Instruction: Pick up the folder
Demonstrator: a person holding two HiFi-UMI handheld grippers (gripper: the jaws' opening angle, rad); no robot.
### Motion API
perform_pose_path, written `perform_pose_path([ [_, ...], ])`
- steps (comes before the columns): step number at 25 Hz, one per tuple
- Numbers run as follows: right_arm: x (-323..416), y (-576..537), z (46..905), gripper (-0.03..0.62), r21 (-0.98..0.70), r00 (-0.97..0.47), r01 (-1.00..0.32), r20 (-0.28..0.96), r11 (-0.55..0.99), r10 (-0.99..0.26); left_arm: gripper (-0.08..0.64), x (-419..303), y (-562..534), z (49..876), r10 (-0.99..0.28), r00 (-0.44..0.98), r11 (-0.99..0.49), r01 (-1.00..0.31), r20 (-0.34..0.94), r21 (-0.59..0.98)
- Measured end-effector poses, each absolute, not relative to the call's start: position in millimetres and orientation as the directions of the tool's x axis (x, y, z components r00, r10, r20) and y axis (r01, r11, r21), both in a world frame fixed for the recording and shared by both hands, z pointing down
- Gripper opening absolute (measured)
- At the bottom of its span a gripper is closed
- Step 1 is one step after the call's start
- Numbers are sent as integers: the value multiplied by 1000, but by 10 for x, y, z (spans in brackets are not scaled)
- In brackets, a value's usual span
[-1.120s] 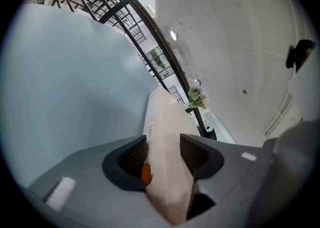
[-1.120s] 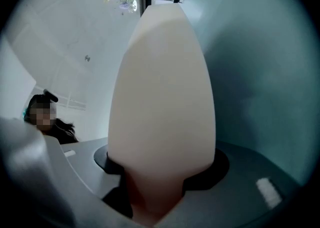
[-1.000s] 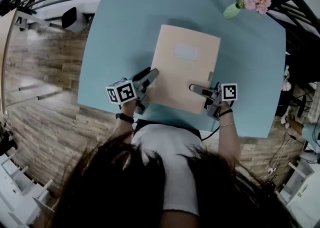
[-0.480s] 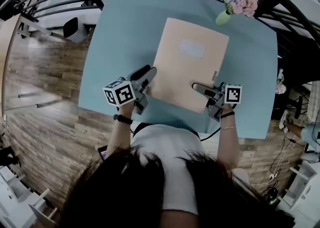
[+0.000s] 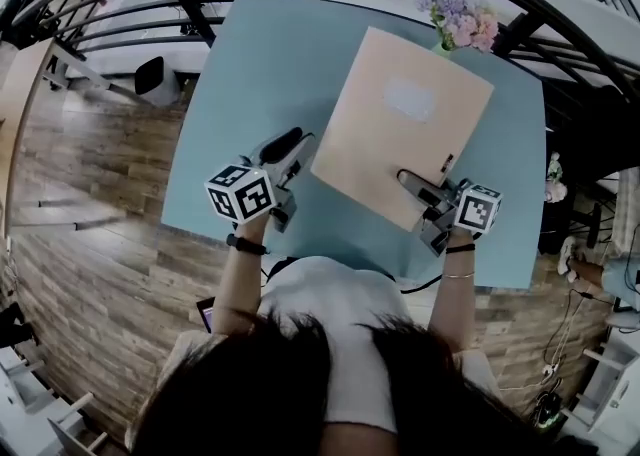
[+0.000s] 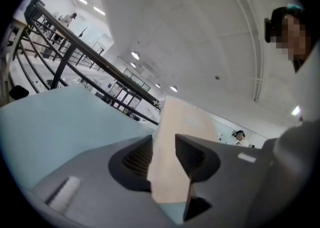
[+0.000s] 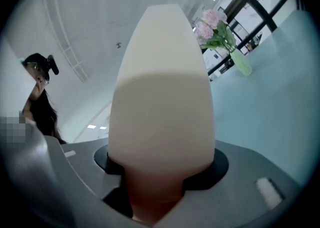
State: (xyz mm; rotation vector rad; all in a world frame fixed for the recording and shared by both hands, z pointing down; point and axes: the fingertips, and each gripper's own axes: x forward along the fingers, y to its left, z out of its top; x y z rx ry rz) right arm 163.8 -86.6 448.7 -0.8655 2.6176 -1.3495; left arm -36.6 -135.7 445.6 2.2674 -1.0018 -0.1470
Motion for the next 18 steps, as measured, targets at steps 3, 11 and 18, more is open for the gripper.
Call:
perform_pose_path([
  [3,1711,-899,4346,288,-699,-779,-550,231,458,-583,184,-357,-1380,4306,-712,686,-525,-662,151,534],
  [11,1945,-953,4077,285,-423,-550,-811,313,405,-774,158,-313,-1367,4080,-738,651,-576,-745,179,337],
  [18,2063,-972,3867,279,-125,-370,-929,320,349,-872,120,-283,-1366,3996,-768,605,-584,-796,209,159],
])
